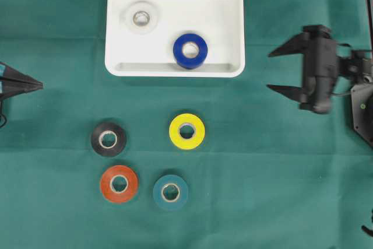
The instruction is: Put the tape into the white case with the right arm.
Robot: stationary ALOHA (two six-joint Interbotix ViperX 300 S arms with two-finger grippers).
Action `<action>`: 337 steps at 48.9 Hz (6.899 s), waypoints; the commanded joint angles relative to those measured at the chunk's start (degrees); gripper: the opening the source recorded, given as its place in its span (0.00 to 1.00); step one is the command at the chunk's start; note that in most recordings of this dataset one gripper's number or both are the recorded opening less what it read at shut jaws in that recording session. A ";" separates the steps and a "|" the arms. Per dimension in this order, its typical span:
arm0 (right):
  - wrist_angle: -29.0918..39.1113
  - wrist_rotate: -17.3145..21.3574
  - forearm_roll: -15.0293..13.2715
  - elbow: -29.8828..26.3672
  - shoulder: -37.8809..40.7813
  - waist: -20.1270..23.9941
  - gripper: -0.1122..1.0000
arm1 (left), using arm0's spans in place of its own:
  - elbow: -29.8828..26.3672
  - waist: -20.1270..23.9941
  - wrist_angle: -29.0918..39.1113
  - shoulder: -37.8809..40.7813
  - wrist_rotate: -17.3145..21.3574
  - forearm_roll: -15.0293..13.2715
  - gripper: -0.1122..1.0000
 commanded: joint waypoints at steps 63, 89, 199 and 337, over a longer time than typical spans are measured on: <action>4.92 3.25 0.18 9.32 -18.46 16.26 0.55 | -0.62 0.18 -0.53 0.44 0.00 0.00 0.10; 0.00 2.64 -0.09 2.81 -5.10 16.35 0.55 | -0.62 0.18 -0.62 0.44 0.00 0.00 0.10; 4.66 3.16 -4.75 -37.71 46.85 21.88 0.55 | -0.18 0.18 -0.88 0.44 0.00 0.00 0.10; -1.05 3.16 -4.92 -38.58 38.85 -9.84 0.13 | -0.18 0.18 -0.88 0.44 0.00 0.00 0.10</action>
